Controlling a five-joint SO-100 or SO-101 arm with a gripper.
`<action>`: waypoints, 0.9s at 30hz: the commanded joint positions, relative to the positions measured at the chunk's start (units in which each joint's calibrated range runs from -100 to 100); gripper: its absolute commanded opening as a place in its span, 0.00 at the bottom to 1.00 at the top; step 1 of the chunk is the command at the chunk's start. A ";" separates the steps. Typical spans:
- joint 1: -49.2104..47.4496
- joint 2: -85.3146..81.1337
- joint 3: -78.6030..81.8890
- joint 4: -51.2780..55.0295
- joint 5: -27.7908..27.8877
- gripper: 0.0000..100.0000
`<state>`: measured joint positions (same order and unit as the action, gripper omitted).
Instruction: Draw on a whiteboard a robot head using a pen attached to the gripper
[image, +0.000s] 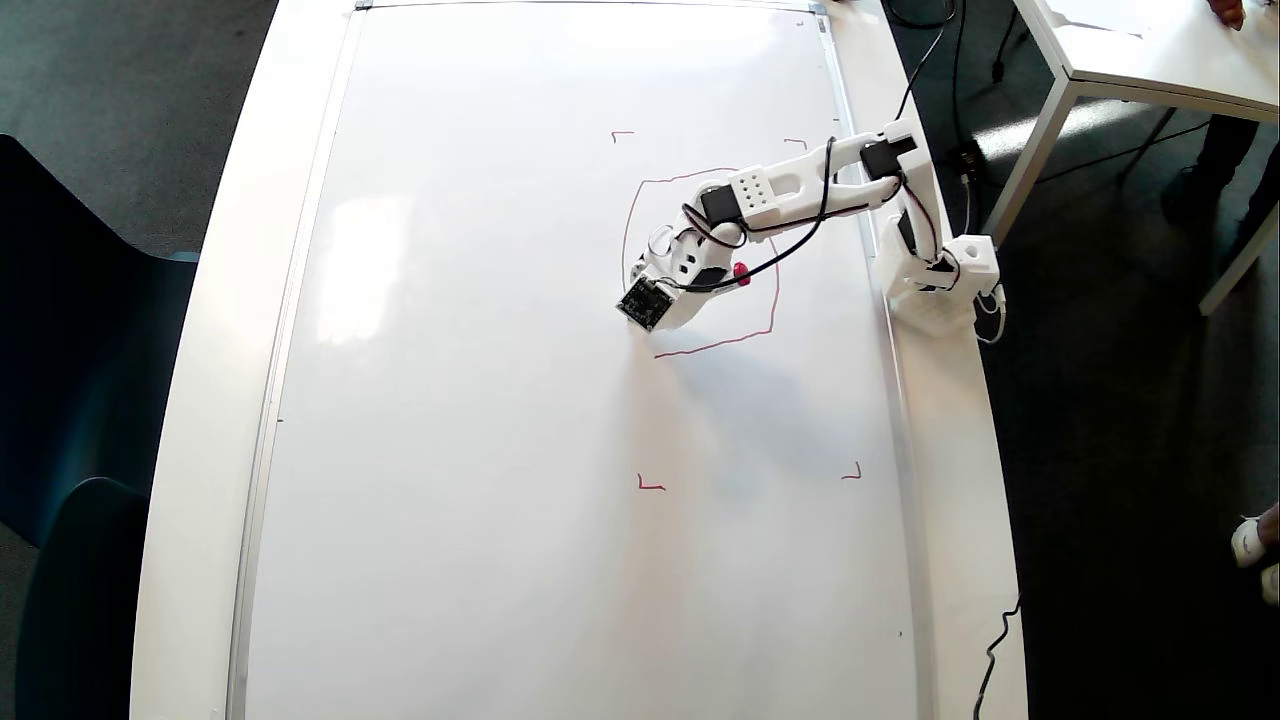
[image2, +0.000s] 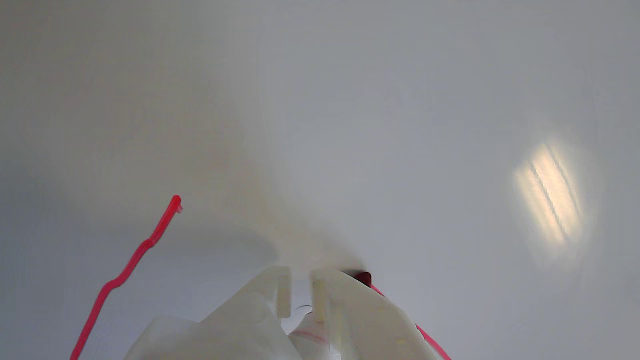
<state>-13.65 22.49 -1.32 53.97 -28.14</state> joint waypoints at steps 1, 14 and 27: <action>-2.74 -0.06 0.64 0.85 -0.71 0.01; -8.27 0.03 0.64 0.68 -1.73 0.01; -7.75 -9.45 -1.26 0.07 -0.01 0.01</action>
<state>-21.42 19.61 -0.78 53.97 -29.56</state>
